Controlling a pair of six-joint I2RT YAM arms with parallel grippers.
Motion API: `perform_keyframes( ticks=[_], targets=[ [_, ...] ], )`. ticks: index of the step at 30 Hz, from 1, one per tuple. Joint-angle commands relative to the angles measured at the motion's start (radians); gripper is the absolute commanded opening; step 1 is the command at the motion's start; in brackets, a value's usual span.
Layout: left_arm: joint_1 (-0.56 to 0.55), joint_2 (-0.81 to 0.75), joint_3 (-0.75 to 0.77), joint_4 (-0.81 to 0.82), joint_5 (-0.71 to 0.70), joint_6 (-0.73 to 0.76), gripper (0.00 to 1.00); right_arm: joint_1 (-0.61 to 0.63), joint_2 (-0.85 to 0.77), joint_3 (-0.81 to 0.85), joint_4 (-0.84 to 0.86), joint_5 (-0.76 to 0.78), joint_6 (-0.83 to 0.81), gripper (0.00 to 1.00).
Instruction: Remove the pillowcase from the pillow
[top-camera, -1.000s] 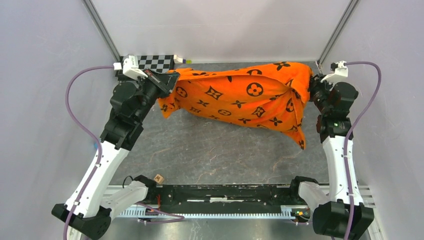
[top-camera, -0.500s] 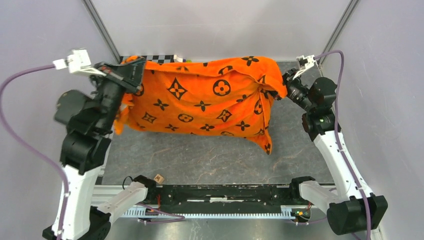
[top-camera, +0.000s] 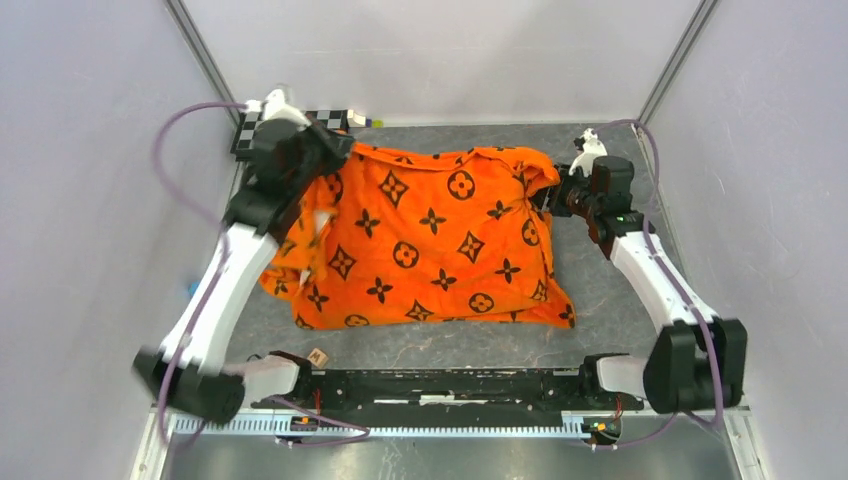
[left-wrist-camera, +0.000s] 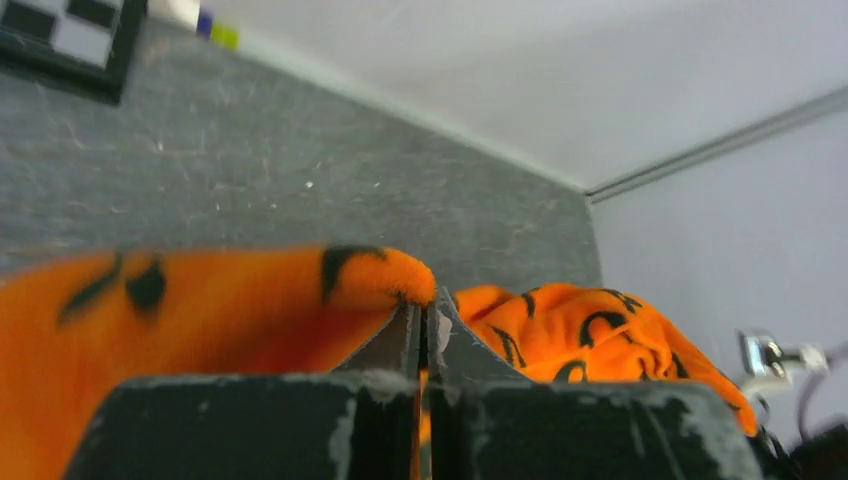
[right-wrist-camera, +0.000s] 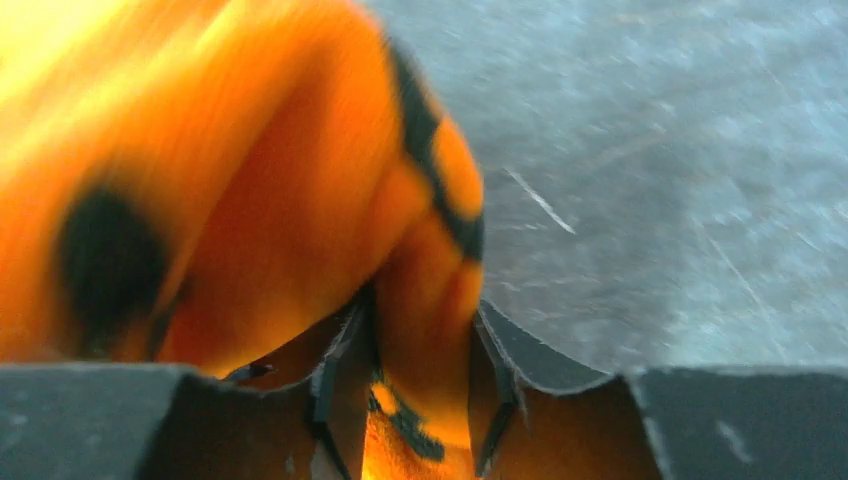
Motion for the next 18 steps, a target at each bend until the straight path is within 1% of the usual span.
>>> perform_keyframes(
  ticks=[1,2,3,4,5,6,7,8,11,14,16,17,18],
  targets=[
    [0.095,0.328,0.013,0.26,0.267,-0.233,0.02,-0.038,0.076,0.088,0.004,0.153,-0.107,0.46],
    [0.095,0.388,0.048,0.258,0.297,-0.234,0.03,-0.035,0.079,0.107,-0.008,0.147,-0.119,0.52],
    [0.095,0.434,0.083,0.252,0.319,-0.237,0.14,-0.03,0.074,0.116,-0.012,0.145,-0.126,0.61],
    [0.095,0.46,0.108,0.242,0.328,-0.236,0.39,-0.019,0.061,0.114,-0.012,0.166,-0.132,0.73],
    [0.095,0.465,0.116,0.233,0.316,-0.231,0.59,0.0,0.046,0.109,-0.012,0.208,-0.143,0.81],
    [0.095,0.449,0.11,0.225,0.288,-0.22,0.73,0.015,0.028,0.098,-0.013,0.246,-0.153,0.9],
    [0.095,0.426,0.093,0.225,0.243,-0.198,0.91,0.028,0.012,0.087,-0.015,0.28,-0.167,0.92],
    [0.096,0.388,0.069,0.226,0.203,-0.174,0.99,0.036,-0.008,0.076,-0.016,0.301,-0.175,0.96],
    [0.095,0.274,0.042,0.164,0.058,-0.061,1.0,0.065,-0.055,0.038,-0.009,0.324,-0.193,0.98],
    [0.095,0.193,0.034,0.072,-0.042,0.002,1.0,0.148,-0.067,0.045,-0.035,0.327,-0.216,0.98],
    [0.095,0.135,-0.024,0.049,-0.087,-0.014,1.0,0.222,-0.055,0.058,-0.061,0.341,-0.218,0.98],
    [0.095,0.101,-0.081,0.065,-0.087,-0.056,1.0,0.266,-0.049,0.06,-0.068,0.355,-0.216,0.97],
    [0.095,0.05,-0.176,0.123,-0.065,-0.089,1.0,0.305,-0.043,0.059,-0.074,0.375,-0.214,0.97]
  ],
)
